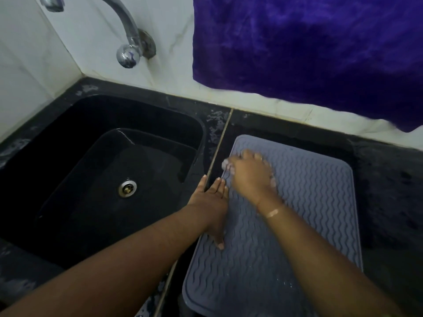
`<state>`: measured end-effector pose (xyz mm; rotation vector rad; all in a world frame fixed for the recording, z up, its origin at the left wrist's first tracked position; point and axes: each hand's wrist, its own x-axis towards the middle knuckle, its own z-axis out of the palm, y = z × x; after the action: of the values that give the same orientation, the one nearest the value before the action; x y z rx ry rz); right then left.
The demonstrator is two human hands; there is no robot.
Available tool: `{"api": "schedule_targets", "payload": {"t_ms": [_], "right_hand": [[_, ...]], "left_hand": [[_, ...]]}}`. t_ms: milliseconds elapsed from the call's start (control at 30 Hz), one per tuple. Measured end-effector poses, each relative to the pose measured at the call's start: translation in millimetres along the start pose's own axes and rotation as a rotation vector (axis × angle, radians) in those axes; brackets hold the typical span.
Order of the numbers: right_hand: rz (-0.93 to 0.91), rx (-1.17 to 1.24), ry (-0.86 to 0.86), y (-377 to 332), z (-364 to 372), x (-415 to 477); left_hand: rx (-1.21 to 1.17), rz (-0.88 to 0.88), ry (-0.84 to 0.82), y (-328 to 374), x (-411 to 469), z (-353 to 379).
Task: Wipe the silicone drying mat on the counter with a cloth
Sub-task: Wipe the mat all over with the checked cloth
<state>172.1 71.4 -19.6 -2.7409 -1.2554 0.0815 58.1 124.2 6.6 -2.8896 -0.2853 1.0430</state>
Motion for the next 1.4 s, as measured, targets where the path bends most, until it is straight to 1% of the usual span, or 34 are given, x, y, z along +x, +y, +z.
{"api": "schedule_targets", "payload": {"t_ms": [67, 133, 200, 300, 367, 433, 500, 567, 667, 767, 867, 967, 1033, 1100, 1167, 1267, 1333, 1400], "right_hand": [[-0.058, 0.017, -0.006, -4, 2, -28], [-0.044, 0.060, -0.020, 3, 0, -27], [0.006, 0.070, -0.019, 15, -4, -1], [0.112, 0.004, 0.017, 31, -9, 54], [0.177, 0.055, -0.003, 38, -18, 83], [0.205, 0.101, -0.060, 42, -25, 95], [0.144, 0.052, -0.112, 33, -28, 80], [0.043, 0.046, -0.091, 17, -18, 46], [0.017, 0.092, -0.058, -1, -6, -8], [0.032, 0.053, -0.045, -12, -1, -40], [0.052, 0.058, -0.066, -7, -2, -29], [0.101, 0.025, -0.038, 1, -3, 2], [0.153, 0.032, -0.015, -1, -3, 12], [0.163, 0.072, -0.026, -6, -3, 3], [0.123, 0.107, -0.054, -17, -4, -26], [0.056, 0.122, -0.053, -35, 0, -80], [0.048, 0.132, -0.032, -32, 2, -86], [0.024, 0.081, -0.031, -20, 1, -64]], "left_hand": [[-0.004, 0.008, 0.005, 1, 0, 0], [-0.014, 0.005, 0.002, 1, 0, 0], [-0.025, 0.001, -0.003, 0, 1, 0], [-0.028, 0.004, -0.008, 0, 3, 0], [-0.031, 0.002, -0.008, -1, 3, 1], [-0.050, 0.003, -0.001, -2, 3, 2], [-0.063, 0.009, 0.005, -3, 2, 3], [-0.073, 0.001, 0.003, -3, 3, 4], [-0.093, -0.006, -0.003, -3, 3, 6], [-0.162, -0.001, 0.009, -6, 2, 10], [-0.183, 0.000, 0.031, -4, -2, 13], [-0.164, -0.006, 0.125, 2, -15, 19], [-0.226, 0.005, 0.181, 2, -25, 30], [-0.305, 0.001, 0.186, 0, -32, 39], [-0.309, -0.002, 0.178, -2, -33, 42], [-0.283, 0.012, 0.234, -2, -29, 40], [-0.284, 0.006, 0.261, -1, -30, 42], [-0.296, -0.010, 0.268, 1, -33, 45]]}}
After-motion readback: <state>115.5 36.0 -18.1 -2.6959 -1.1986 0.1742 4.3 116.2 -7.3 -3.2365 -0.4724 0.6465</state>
